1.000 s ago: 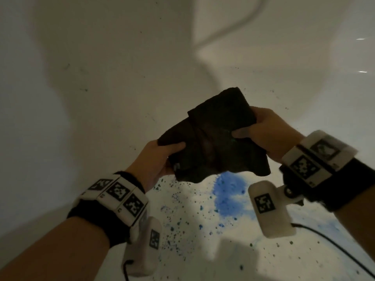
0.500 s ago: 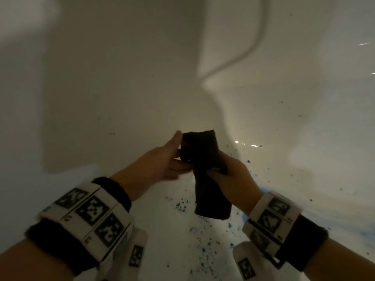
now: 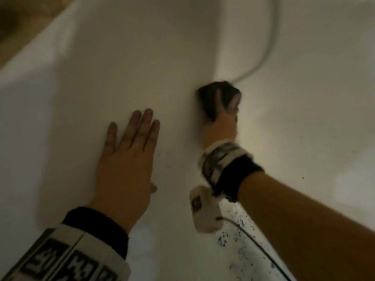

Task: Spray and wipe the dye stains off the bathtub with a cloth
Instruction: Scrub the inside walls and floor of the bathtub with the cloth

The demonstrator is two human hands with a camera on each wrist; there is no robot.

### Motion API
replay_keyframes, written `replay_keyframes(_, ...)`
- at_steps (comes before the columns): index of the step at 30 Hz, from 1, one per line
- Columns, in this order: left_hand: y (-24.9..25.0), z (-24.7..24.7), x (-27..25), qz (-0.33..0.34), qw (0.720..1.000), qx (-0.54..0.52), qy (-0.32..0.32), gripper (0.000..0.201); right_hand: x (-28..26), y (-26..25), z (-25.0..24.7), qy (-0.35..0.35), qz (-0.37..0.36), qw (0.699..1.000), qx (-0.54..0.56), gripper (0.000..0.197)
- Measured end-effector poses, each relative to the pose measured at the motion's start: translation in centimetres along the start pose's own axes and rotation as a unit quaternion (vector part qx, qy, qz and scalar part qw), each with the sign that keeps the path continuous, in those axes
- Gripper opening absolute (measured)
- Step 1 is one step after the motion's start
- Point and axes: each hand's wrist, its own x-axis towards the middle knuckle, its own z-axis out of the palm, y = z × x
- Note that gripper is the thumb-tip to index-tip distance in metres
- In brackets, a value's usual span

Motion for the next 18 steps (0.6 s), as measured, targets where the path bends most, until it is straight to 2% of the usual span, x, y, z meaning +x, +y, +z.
replay_keyframes(2,0.0,-0.7,-0.1,-0.014,0.999,0.022,-0.041,0.124,-4.7,0.1,2.9,-0.039,-0.115,0.99,-0.067,0.073)
replay_keyframes(4,0.0,-1.2,-0.1,-0.015,0.995,0.039,-0.088,0.107,-10.1,1.5,4.2,-0.051,-0.203,0.977,-0.048,0.069)
replay_keyframes(6,0.0,-1.5,0.0,-0.015,0.993,0.051,-0.107,0.098,-14.9,4.1,4.3,-0.09,-0.262,0.959,-0.057,0.062)
replay_keyframes(9,0.3,-2.1,-0.2,-0.027,0.988,0.044,-0.147,0.1,-19.5,8.2,2.8,-0.176,-0.354,0.914,-0.095,0.045)
replay_keyframes(11,0.7,-2.2,-0.4,-0.03,0.989,0.036,-0.141,0.1,-21.1,11.0,1.0,-0.231,-0.401,0.88,-0.109,0.034)
replay_keyframes(13,1.3,-2.0,-0.6,-0.025,0.987,0.049,-0.152,0.105,-21.2,13.2,-1.6,-0.276,-0.418,0.85,-0.161,0.029)
replay_keyframes(14,2.1,-1.8,-0.8,-0.014,0.984,0.06,-0.165,0.106,-20.9,14.0,-3.2,-0.275,-0.417,0.849,-0.174,0.032)
replay_keyframes(15,3.1,-1.5,-0.9,0.005,0.982,0.069,-0.176,0.106,-20.2,14.3,-5.1,-0.275,-0.368,0.873,-0.165,0.038)
replay_keyframes(16,4.3,-1.1,-1.0,0.027,0.979,0.082,-0.186,0.106,-19.1,14.0,-7.2,-0.29,-0.263,0.914,-0.1,0.04)
replay_keyframes(17,5.4,-0.7,-0.9,0.05,0.976,0.092,-0.193,0.105,-17.3,13.3,-9.0,-0.261,-0.157,0.95,-0.074,0.036)
replay_keyframes(18,6.5,-0.1,-0.9,0.069,0.973,0.099,-0.199,0.104,-15.3,12.8,-10.5,-0.248,-0.039,0.967,-0.038,0.032)
